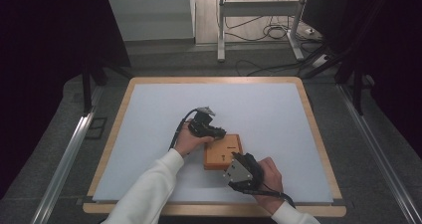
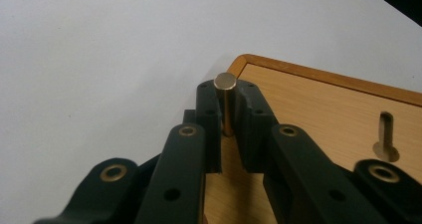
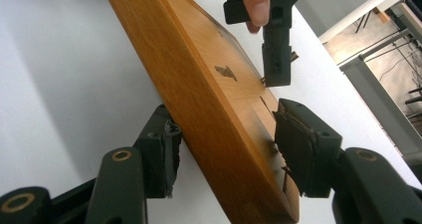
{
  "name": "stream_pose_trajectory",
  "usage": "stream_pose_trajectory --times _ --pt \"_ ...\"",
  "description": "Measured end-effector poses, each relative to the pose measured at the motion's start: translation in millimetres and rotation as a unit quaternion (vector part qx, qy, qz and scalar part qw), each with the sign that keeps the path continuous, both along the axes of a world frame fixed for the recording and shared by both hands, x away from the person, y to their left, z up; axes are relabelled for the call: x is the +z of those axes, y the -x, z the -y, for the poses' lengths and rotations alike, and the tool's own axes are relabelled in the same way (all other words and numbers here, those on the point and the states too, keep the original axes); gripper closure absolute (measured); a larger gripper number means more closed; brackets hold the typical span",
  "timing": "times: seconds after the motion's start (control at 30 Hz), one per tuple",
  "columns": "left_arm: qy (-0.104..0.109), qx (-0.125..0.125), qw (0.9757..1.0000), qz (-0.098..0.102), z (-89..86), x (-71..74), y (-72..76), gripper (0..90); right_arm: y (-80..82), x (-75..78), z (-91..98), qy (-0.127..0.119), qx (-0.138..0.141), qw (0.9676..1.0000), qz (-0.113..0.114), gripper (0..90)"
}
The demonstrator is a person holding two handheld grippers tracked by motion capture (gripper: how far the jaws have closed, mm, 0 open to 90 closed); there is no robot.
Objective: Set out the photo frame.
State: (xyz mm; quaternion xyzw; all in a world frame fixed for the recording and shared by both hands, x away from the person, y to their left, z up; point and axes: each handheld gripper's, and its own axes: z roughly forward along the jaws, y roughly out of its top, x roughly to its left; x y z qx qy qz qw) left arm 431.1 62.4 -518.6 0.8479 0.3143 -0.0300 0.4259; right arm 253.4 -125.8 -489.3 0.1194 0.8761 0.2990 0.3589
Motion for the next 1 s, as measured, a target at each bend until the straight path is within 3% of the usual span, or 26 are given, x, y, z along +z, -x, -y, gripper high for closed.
stream_pose_trajectory --times 0.07,0.1,0.23,0.47,0.6,0.77,0.87,1.0 --pt "-0.003 0.003 1.0000 0.006 -0.2 0.3 0.3 78.4 -0.9 0.9 0.7 -0.003 0.002 1.0000 0.002 45.3" --pt "-0.012 0.016 0.9997 0.016 -0.8 0.7 1.0 74.1 -1.1 1.3 0.9 -0.004 0.001 1.0000 0.000 45.4" --pt "-0.007 0.041 0.9987 0.029 -9.9 2.3 3.0 56.8 -1.1 1.1 0.6 -0.002 0.003 1.0000 -0.002 45.7" --pt "-0.001 0.083 0.9951 0.054 -39.1 8.4 19.3 38.7 -1.6 1.6 1.2 -0.005 0.004 1.0000 -0.007 45.7" --pt "-0.005 0.112 0.9912 0.071 -65.6 5.0 38.0 32.9 -2.0 2.3 2.0 -0.006 0.003 0.9999 -0.009 45.8" --pt "-0.024 0.108 0.9911 0.075 -85.7 1.5 51.8 31.1 -2.8 3.7 1.5 -0.005 0.002 1.0000 -0.007 46.6" --pt "-0.041 0.107 0.9902 0.081 -92.3 -2.0 60.1 30.8 -3.7 5.7 1.4 -0.006 -0.001 0.9999 -0.010 47.8" --pt "-0.047 0.107 0.9902 0.077 -97.4 -5.8 68.5 30.1 -5.6 10.2 1.7 -0.004 -0.002 1.0000 -0.005 50.1"
